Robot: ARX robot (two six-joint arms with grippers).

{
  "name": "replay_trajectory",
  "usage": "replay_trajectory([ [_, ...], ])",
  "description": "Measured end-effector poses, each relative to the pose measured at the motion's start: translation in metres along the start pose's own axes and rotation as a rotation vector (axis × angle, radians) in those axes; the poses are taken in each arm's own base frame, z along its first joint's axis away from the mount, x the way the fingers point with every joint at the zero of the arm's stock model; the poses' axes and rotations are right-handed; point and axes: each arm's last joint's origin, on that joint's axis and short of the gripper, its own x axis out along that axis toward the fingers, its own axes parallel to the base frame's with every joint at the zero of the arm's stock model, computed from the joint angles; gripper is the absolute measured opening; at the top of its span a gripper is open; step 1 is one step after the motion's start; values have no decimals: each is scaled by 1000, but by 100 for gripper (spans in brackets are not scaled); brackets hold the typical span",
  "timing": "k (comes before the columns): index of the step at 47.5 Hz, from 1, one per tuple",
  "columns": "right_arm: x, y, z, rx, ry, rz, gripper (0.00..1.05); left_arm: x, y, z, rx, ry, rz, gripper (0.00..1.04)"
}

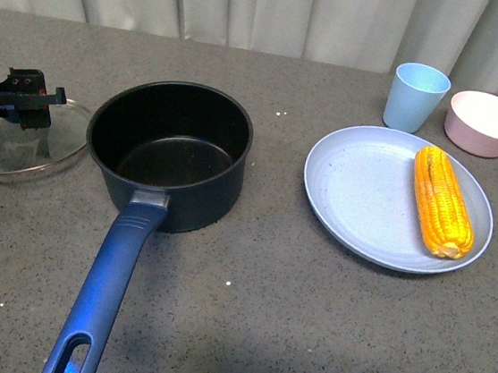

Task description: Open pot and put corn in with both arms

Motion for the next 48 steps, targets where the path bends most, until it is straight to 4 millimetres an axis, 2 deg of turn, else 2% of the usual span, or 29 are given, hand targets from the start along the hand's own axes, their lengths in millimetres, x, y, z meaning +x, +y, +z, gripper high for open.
replay_trajectory([
  [5, 0, 0, 0, 0, 0, 0, 96, 1, 0, 0, -1, 8, 3, 59],
  [11, 0, 0, 0, 0, 0, 0, 96, 1, 1, 0, -8, 16, 2, 85],
  [16, 0, 0, 0, 0, 0, -1, 96, -6, 2, 4, -28, 8, -12, 100],
  [21, 0, 0, 0, 0, 0, 0, 96, -22, 2, 14, -39, -22, -31, 98],
  [25, 0, 0, 0, 0, 0, 0, 96, -51, 1, 33, -42, -93, -72, 98],
  [30, 0, 0, 0, 0, 0, -1, 96, -99, -3, 46, 10, -365, -173, 81],
  [37, 0, 0, 0, 0, 0, 0, 96, -151, -10, 45, 29, -476, -187, 60],
  [44, 0, 0, 0, 0, 0, 0, 96, -176, -10, 38, 39, -486, -199, 41],
  [48, 0, 0, 0, 0, 0, -1, 96, -191, -7, 29, 43, -470, -194, 23],
])
